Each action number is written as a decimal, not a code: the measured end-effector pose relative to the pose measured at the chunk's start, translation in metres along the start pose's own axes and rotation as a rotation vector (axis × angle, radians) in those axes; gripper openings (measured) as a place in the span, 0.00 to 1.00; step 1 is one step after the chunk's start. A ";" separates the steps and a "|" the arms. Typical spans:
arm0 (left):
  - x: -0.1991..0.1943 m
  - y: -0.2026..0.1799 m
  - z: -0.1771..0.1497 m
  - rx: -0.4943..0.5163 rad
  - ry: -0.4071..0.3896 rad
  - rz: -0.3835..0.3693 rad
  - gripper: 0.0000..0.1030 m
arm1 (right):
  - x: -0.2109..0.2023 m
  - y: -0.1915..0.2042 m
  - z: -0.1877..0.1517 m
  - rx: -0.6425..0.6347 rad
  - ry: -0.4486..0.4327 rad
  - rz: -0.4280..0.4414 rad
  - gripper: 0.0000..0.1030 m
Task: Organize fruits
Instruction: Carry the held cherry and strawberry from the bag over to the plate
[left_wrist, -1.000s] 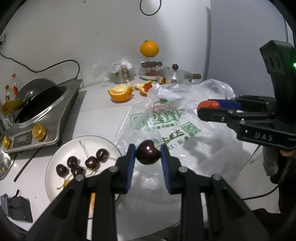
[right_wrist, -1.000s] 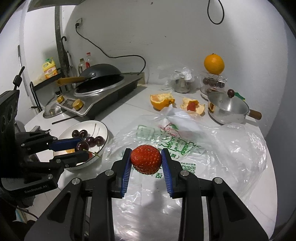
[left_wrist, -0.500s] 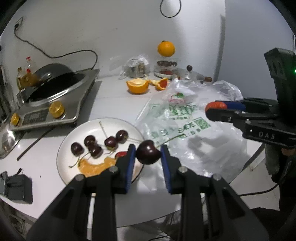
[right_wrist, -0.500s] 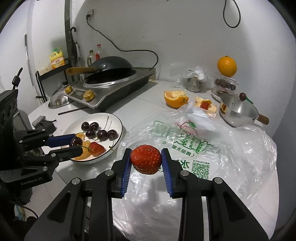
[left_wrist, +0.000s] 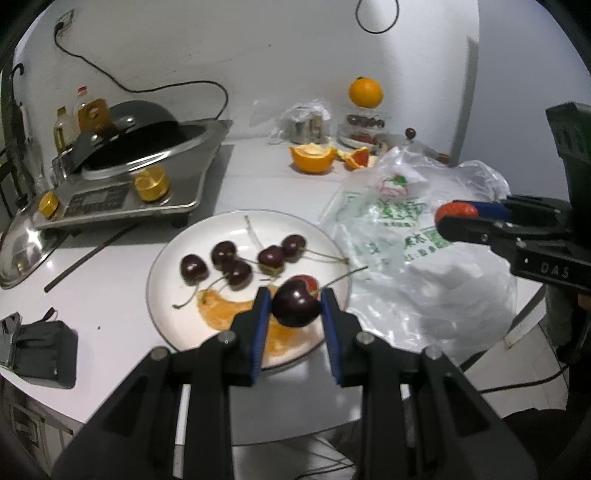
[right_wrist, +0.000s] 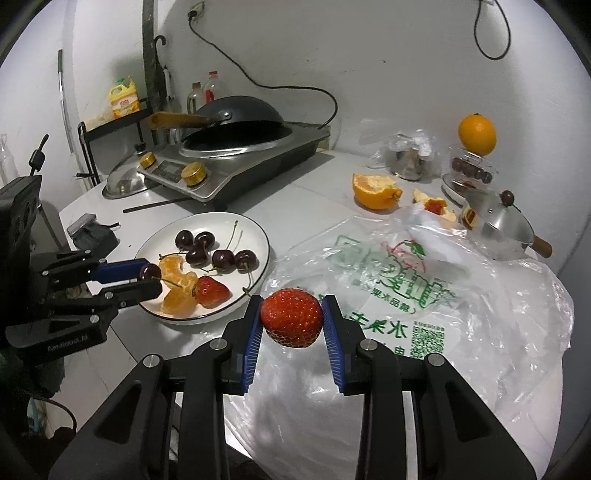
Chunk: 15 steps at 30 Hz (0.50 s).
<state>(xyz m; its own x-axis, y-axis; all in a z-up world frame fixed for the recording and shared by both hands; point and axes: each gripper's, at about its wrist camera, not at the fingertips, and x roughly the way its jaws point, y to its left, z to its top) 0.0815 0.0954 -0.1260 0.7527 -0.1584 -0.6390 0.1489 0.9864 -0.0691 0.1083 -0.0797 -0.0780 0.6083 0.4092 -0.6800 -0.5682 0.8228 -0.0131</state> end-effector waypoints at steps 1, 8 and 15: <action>0.001 0.003 0.000 -0.003 0.000 0.005 0.27 | 0.002 0.001 0.001 -0.003 0.002 0.003 0.33; 0.011 0.018 0.007 -0.006 -0.002 0.013 0.27 | 0.018 0.008 0.008 -0.014 0.017 0.023 0.33; 0.028 0.026 0.024 0.000 -0.013 0.006 0.27 | 0.035 0.008 0.016 -0.021 0.028 0.043 0.33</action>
<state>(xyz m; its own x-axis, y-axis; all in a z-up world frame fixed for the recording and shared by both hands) 0.1218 0.1161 -0.1278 0.7621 -0.1529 -0.6291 0.1442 0.9874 -0.0653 0.1337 -0.0525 -0.0903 0.5673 0.4329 -0.7006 -0.6054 0.7959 0.0015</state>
